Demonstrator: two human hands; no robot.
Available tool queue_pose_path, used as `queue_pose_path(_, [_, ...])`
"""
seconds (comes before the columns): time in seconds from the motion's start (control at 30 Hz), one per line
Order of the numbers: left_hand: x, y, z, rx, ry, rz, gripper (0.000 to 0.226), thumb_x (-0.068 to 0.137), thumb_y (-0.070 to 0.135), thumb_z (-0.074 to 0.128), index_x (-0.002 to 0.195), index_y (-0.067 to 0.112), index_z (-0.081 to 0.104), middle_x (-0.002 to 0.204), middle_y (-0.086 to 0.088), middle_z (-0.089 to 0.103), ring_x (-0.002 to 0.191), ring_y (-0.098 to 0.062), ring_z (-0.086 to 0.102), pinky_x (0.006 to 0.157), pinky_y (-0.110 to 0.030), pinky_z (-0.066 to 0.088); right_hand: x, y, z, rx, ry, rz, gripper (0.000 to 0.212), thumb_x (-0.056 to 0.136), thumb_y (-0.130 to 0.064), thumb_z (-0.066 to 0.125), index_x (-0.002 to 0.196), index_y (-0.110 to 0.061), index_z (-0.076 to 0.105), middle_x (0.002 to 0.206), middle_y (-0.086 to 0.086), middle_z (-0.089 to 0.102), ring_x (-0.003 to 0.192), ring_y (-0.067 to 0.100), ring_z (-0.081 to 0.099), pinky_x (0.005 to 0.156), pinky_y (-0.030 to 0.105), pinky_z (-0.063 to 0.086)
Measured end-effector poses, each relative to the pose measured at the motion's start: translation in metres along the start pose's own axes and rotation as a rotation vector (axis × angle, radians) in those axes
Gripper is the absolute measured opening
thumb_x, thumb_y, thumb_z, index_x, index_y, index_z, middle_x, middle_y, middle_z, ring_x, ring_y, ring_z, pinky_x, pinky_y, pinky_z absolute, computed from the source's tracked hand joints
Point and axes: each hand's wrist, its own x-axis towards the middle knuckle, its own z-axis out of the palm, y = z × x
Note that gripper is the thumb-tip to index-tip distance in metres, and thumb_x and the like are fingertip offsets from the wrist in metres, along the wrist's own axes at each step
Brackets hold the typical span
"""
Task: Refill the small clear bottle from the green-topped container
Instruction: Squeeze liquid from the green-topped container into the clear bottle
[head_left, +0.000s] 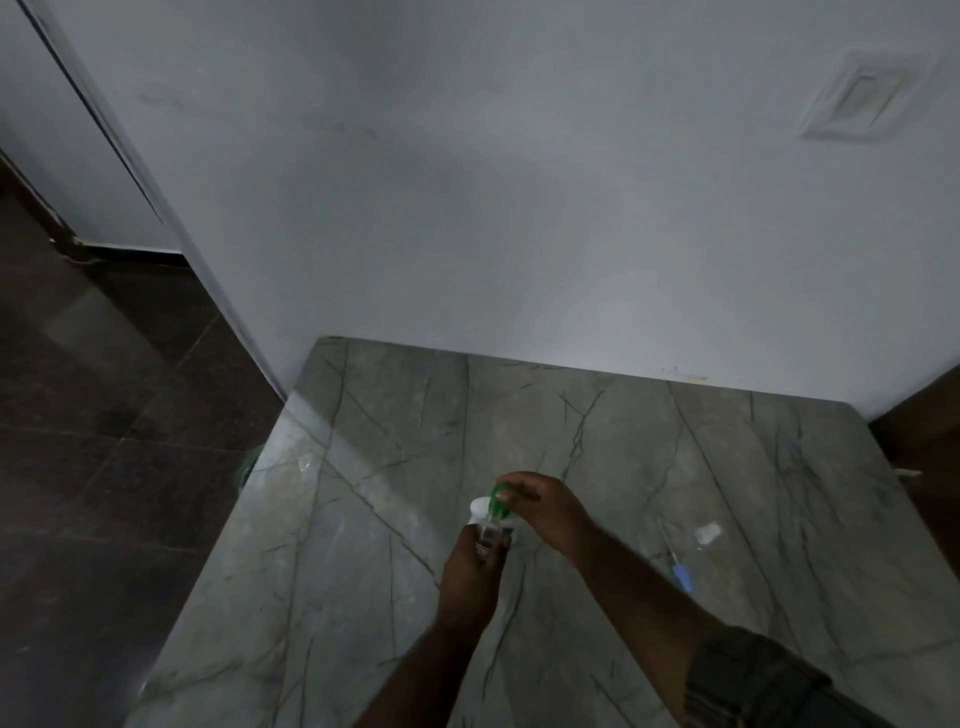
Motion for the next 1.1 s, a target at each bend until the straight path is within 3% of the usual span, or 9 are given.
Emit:
queue_pose_path(0.1, [0.001, -0.002, 0.001, -0.005, -0.002, 0.012, 0.017, 0.094, 0.038, 0.058, 0.107, 0.027, 0.059, 0.087, 0.013, 0.067, 0.077, 0.002, 0.062, 0.061, -0.012, 0.041, 0.002, 0.0, -0.001, 0.035, -0.037, 0.033, 0.018, 0.089, -0.02, 0.066, 0.106, -0.02, 0.073, 0.102, -0.004, 0.072, 0.096, 0.013, 0.067, 0.082, 0.023, 0.053])
queue_pose_path(0.2, [0.001, -0.005, 0.003, -0.007, 0.002, 0.016, 0.017, 0.093, 0.038, 0.058, 0.106, 0.028, 0.059, 0.087, 0.013, 0.067, 0.078, 0.0, 0.063, 0.062, -0.013, 0.042, 0.004, -0.003, -0.002, -0.081, -0.06, -0.014, 0.018, 0.09, -0.019, 0.064, 0.106, -0.016, 0.072, 0.1, -0.001, 0.072, 0.092, 0.012, 0.065, 0.079, 0.02, 0.05])
queue_pose_path(0.33, [0.003, -0.008, 0.006, -0.012, 0.005, 0.0, 0.018, 0.093, 0.038, 0.058, 0.107, 0.027, 0.06, 0.087, 0.013, 0.068, 0.078, 0.003, 0.063, 0.061, -0.012, 0.041, 0.005, -0.003, 0.0, -0.148, -0.058, -0.021, 0.021, 0.091, -0.02, 0.063, 0.109, -0.012, 0.071, 0.105, 0.004, 0.072, 0.096, 0.017, 0.066, 0.088, 0.035, 0.053])
queue_pose_path(0.53, [0.004, -0.008, 0.008, -0.017, 0.004, 0.005, 0.022, 0.092, 0.041, 0.059, 0.111, 0.029, 0.057, 0.089, 0.017, 0.067, 0.079, 0.007, 0.062, 0.063, -0.01, 0.041, 0.005, -0.003, -0.001, -0.085, -0.067, 0.023, 0.021, 0.089, -0.015, 0.065, 0.109, -0.012, 0.071, 0.107, 0.006, 0.072, 0.098, 0.021, 0.067, 0.087, 0.038, 0.058])
queue_pose_path(0.7, [0.005, -0.007, 0.006, -0.011, 0.0, 0.021, 0.018, 0.093, 0.038, 0.058, 0.11, 0.031, 0.057, 0.089, 0.019, 0.067, 0.078, 0.01, 0.063, 0.059, -0.008, 0.043, 0.006, -0.007, 0.0, -0.08, -0.117, 0.057, 0.023, 0.094, -0.021, 0.059, 0.114, -0.02, 0.068, 0.114, 0.0, 0.069, 0.103, 0.015, 0.063, 0.092, 0.035, 0.055])
queue_pose_path(0.83, [0.005, -0.002, 0.004, 0.001, 0.008, 0.035, 0.006, 0.094, 0.038, 0.057, 0.097, 0.042, 0.054, 0.086, 0.021, 0.066, 0.075, 0.016, 0.06, 0.056, -0.005, 0.041, 0.006, -0.011, 0.002, -0.051, -0.096, 0.098, 0.023, 0.092, -0.027, 0.061, 0.113, -0.022, 0.07, 0.112, -0.004, 0.069, 0.102, 0.013, 0.063, 0.093, 0.033, 0.053])
queue_pose_path(1.1, [0.007, -0.007, 0.001, 0.022, -0.006, 0.064, 0.003, 0.093, 0.042, 0.058, 0.093, 0.04, 0.056, 0.084, 0.015, 0.068, 0.074, 0.01, 0.062, 0.059, -0.007, 0.041, 0.01, -0.007, 0.003, 0.037, -0.076, 0.124, 0.023, 0.081, -0.023, 0.076, 0.103, -0.019, 0.074, 0.096, -0.004, 0.074, 0.091, 0.011, 0.068, 0.08, 0.024, 0.054])
